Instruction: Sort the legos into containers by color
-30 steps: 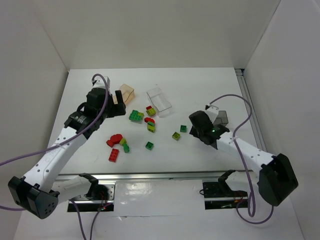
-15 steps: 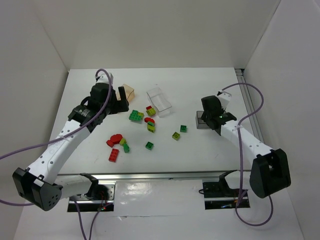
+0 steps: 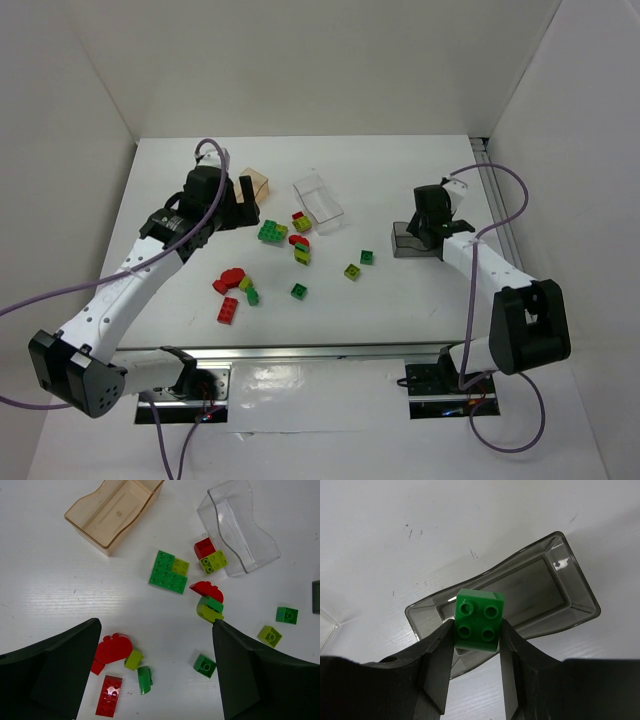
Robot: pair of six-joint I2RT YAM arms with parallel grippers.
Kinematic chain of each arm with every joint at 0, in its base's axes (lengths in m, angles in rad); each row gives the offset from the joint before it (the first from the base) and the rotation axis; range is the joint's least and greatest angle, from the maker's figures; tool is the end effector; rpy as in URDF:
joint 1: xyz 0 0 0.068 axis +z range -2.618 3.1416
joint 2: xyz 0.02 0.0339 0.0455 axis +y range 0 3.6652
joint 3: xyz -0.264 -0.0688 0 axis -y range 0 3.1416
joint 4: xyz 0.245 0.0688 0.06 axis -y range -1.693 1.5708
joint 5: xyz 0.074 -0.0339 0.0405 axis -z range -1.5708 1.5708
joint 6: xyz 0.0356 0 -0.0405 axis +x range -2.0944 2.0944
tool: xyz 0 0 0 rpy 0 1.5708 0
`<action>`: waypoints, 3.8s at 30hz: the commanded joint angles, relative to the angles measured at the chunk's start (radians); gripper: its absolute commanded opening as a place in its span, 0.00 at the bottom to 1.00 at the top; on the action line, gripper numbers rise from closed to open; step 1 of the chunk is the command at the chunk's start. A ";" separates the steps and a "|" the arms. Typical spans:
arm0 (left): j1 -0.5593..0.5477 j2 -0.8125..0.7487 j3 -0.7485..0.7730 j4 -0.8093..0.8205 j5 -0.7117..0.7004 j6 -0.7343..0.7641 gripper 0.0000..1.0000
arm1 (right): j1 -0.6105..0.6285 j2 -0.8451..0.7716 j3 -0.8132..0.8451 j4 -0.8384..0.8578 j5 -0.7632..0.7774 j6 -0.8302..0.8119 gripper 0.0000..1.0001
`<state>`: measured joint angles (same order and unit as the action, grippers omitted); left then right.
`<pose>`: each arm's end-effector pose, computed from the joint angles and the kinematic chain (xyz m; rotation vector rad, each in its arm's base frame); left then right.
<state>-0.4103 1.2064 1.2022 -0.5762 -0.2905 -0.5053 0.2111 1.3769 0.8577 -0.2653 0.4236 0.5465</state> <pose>0.2439 -0.0950 0.3599 -0.2687 2.1155 -0.2285 0.2837 0.0458 0.2279 0.5769 2.1983 -0.1051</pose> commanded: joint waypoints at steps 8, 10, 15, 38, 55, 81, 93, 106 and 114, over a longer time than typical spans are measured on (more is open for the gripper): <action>-0.004 -0.001 0.016 0.007 -0.001 -0.024 1.00 | -0.007 0.051 0.027 0.067 -0.046 -0.042 0.86; -0.004 0.010 0.016 -0.002 -0.001 -0.024 1.00 | -0.007 0.051 0.049 0.028 -0.046 -0.042 0.90; -0.004 0.010 0.016 -0.002 -0.010 -0.024 1.00 | 0.118 -0.053 0.067 -0.029 -0.002 -0.074 0.79; -0.004 -0.025 -0.050 -0.027 0.010 -0.064 0.98 | 0.355 0.293 0.099 -0.022 -0.132 0.017 0.75; -0.047 0.022 -0.052 -0.027 0.039 -0.045 1.00 | 0.375 0.156 0.181 -0.097 0.110 0.052 0.36; -0.258 0.329 -0.098 0.007 0.297 0.039 1.00 | -0.012 0.083 0.050 -0.011 -0.025 -0.059 0.45; -0.337 0.417 -0.098 -0.020 0.198 0.001 0.95 | -0.021 0.070 0.049 -0.051 -0.054 -0.059 0.85; -0.092 0.121 -0.033 -0.212 0.099 -0.079 0.94 | 0.482 -0.183 -0.035 0.038 -0.279 -0.219 0.87; 0.112 0.021 -0.013 -0.274 -0.006 -0.182 0.94 | 0.843 0.124 0.081 0.074 -0.177 -0.358 0.96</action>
<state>-0.3302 1.2659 1.1633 -0.7998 -0.2657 -0.6411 0.9958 1.4147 0.8692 -0.2321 0.1932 0.2703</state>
